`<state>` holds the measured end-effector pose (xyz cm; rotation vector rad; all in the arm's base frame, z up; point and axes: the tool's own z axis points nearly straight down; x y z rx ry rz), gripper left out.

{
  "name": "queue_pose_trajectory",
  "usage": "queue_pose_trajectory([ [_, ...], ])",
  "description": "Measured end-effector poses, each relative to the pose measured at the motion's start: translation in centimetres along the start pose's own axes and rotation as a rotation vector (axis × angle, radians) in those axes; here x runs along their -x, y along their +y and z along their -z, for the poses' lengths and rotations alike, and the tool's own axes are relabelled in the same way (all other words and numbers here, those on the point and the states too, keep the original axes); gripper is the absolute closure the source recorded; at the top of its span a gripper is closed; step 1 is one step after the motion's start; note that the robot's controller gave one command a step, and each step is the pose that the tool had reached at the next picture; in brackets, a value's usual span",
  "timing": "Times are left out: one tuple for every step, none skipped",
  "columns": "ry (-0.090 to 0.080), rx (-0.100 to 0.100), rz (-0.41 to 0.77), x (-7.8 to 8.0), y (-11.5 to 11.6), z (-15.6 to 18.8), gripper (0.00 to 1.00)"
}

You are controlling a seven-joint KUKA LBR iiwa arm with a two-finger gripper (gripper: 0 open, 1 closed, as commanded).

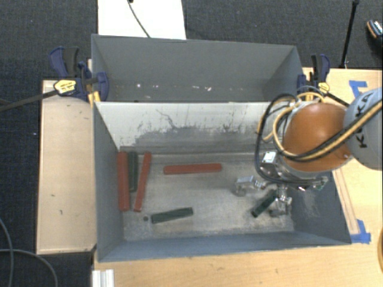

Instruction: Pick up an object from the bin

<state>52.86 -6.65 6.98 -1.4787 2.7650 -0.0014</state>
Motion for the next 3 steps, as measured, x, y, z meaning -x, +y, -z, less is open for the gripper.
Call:
queue_pose_trajectory([
  [0.000, 0.000, 0.000, 0.0, 0.0, 0.0, 1.00],
  [0.000, -0.004, -0.004, 0.2, -0.3, 8.2, 1.00],
  [0.001, -0.002, -0.010, 0.3, -0.4, 11.5, 1.00],
])
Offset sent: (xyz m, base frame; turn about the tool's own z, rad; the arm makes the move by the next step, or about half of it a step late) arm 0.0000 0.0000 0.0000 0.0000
